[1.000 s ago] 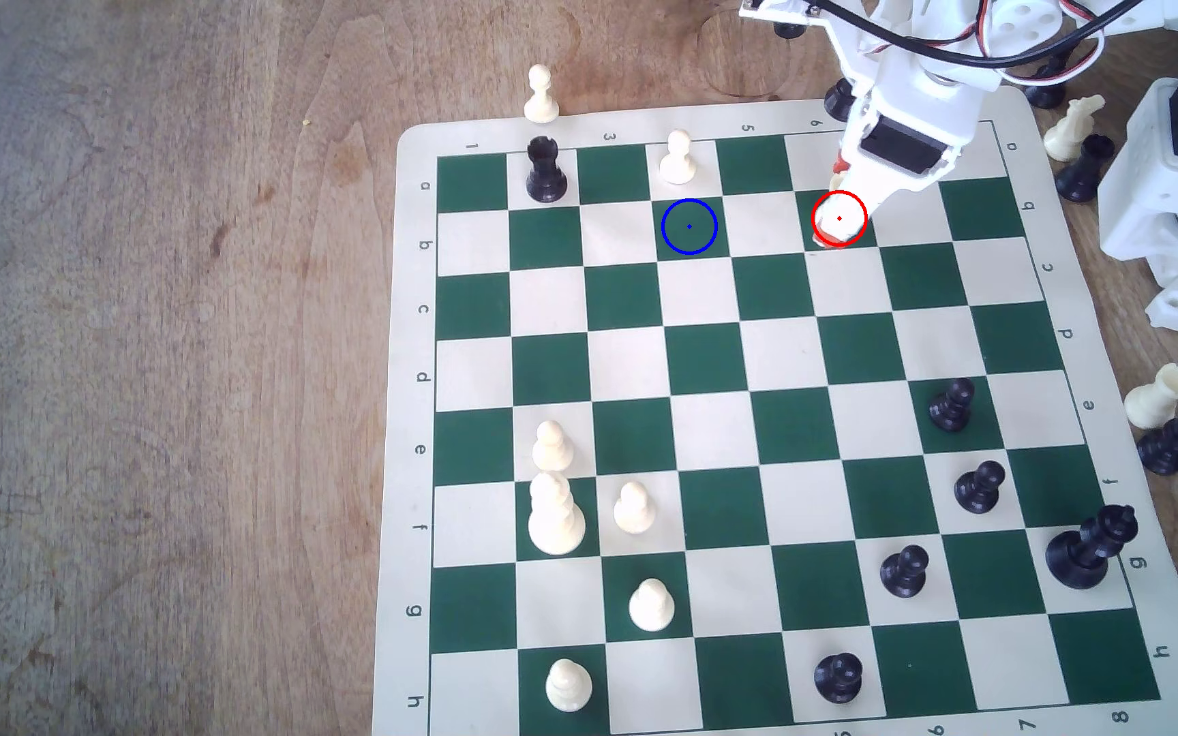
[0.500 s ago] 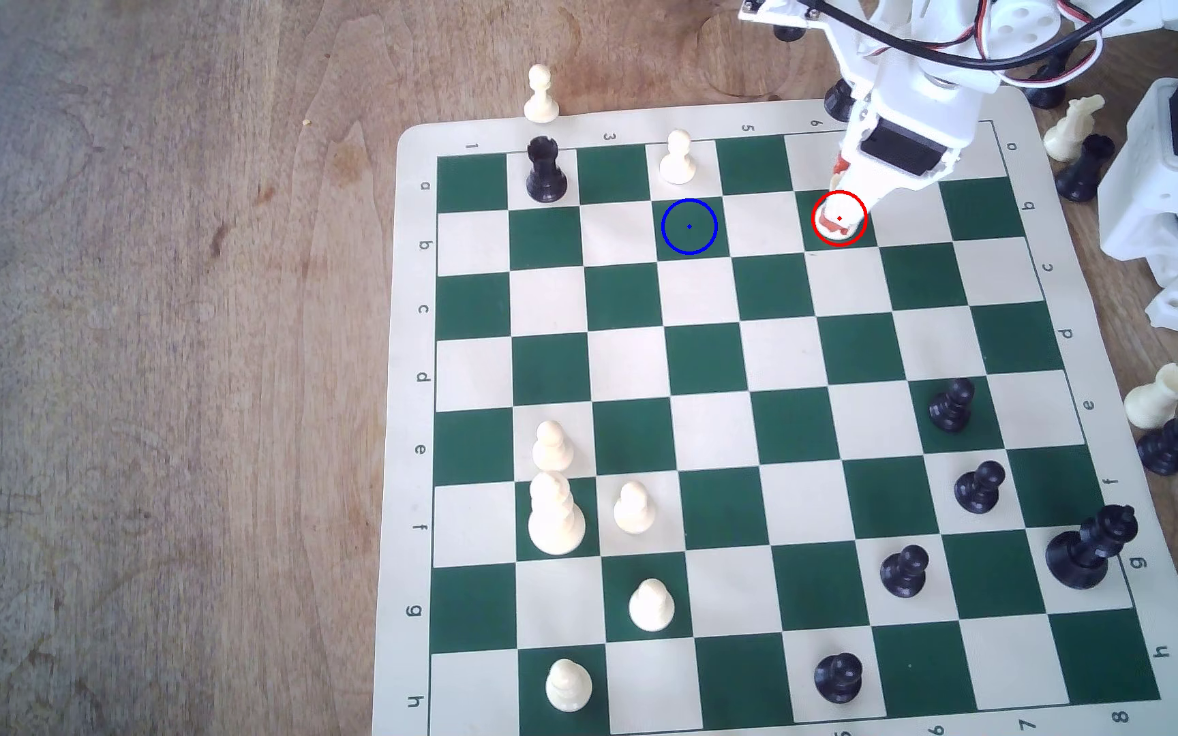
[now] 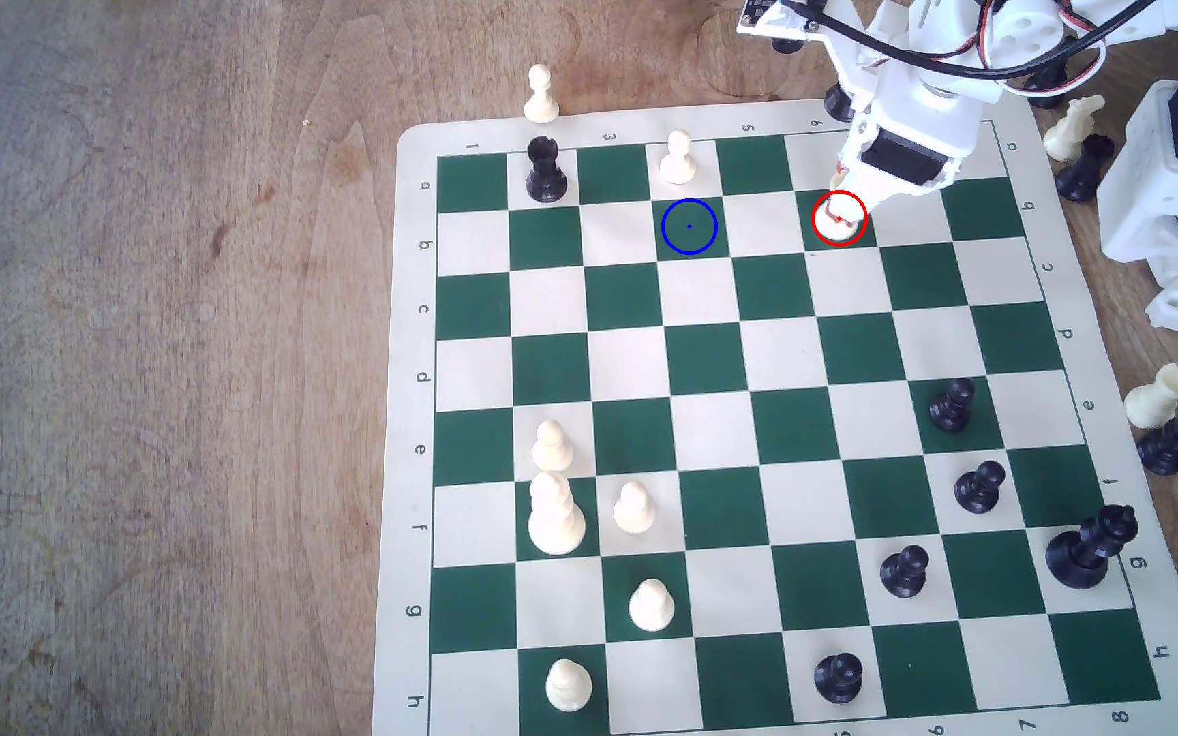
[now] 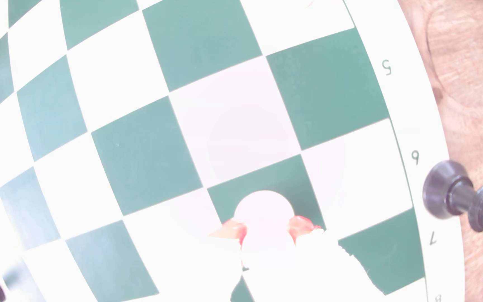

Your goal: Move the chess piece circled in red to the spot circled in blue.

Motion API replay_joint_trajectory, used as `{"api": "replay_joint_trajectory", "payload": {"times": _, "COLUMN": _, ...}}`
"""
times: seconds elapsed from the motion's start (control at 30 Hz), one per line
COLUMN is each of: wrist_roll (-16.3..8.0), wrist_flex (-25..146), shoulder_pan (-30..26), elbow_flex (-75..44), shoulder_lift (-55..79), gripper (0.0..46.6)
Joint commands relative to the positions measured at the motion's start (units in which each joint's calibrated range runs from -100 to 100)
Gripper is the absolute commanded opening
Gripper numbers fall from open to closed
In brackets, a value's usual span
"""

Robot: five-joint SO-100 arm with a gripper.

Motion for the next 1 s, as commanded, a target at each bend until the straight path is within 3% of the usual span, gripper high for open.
{"api": "replay_joint_trajectory", "payload": {"times": 0.0, "wrist_roll": -0.10, "wrist_flex": -0.55, "shoulder_pan": -0.24, "elbow_flex": -0.21, "shoulder_lift": -0.26, "gripper": 5.2}}
{"api": "replay_joint_trajectory", "payload": {"times": 0.1, "wrist_roll": -0.15, "wrist_flex": -0.55, "shoulder_pan": -0.24, "elbow_flex": -0.21, "shoulder_lift": -0.69, "gripper": 4.3}}
{"api": "replay_joint_trajectory", "payload": {"times": 0.2, "wrist_roll": -0.39, "wrist_flex": -0.55, "shoulder_pan": -0.01, "elbow_flex": -0.94, "shoulder_lift": -1.20, "gripper": 0.3}}
{"api": "replay_joint_trajectory", "payload": {"times": 0.37, "wrist_roll": -0.54, "wrist_flex": 4.28, "shoulder_pan": -0.16, "elbow_flex": -6.38, "shoulder_lift": -3.91, "gripper": 0.3}}
{"api": "replay_joint_trajectory", "payload": {"times": 0.67, "wrist_roll": -0.54, "wrist_flex": 20.41, "shoulder_pan": -0.16, "elbow_flex": -31.58, "shoulder_lift": -4.76, "gripper": 0.3}}
{"api": "replay_joint_trajectory", "payload": {"times": 0.97, "wrist_roll": -0.98, "wrist_flex": 19.76, "shoulder_pan": -4.15, "elbow_flex": -52.62, "shoulder_lift": 10.86, "gripper": 0.3}}
